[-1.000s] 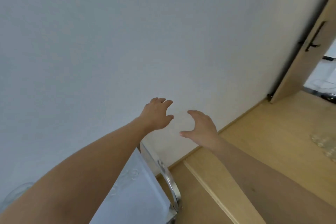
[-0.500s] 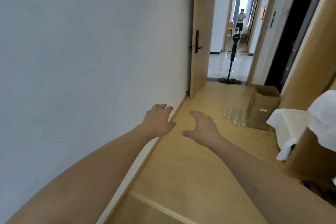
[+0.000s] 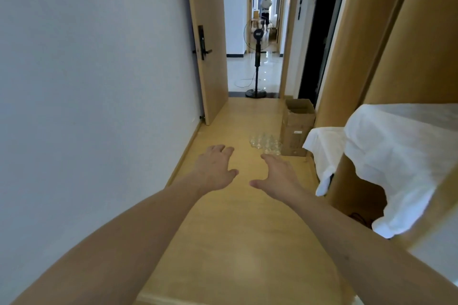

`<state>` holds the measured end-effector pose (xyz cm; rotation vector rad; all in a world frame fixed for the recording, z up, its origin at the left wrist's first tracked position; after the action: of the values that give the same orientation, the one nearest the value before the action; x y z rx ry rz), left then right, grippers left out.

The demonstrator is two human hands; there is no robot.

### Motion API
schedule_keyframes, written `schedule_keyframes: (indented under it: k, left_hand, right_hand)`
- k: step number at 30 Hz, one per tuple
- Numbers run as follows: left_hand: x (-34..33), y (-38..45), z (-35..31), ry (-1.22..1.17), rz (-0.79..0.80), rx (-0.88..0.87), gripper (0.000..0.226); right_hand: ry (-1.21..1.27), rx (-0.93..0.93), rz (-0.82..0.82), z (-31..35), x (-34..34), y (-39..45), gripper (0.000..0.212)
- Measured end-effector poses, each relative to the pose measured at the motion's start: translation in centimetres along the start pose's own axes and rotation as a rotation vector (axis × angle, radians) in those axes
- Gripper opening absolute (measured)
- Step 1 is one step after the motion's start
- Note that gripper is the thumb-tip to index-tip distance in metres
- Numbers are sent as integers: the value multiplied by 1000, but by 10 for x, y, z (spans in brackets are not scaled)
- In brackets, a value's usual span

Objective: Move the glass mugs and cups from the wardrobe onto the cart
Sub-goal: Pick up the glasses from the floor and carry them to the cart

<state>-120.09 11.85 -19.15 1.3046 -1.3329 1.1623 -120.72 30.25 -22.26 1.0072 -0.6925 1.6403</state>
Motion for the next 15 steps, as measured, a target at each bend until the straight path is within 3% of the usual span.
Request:
schedule_keyframes:
  k: [6, 15]
  left_hand:
    - [-13, 63, -6, 15, 48, -49, 74]
    - [-11, 200, 21, -123, 47, -150, 72]
  right_hand:
    - [22, -87, 19, -22, -6, 42, 91]
    - [0, -190, -77, -21, -2, 155, 86]
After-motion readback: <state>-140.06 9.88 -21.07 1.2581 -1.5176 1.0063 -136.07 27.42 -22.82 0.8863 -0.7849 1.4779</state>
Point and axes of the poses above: each hand's wrist, its own y-axis towards the middle knuckle, its own x-axis out of the back of the hand, z = x × y, the point moved 2 cm from there along y, towards the middle knuckle, and after that the axes turned 9 degrees about x, right-handed, at the moved point
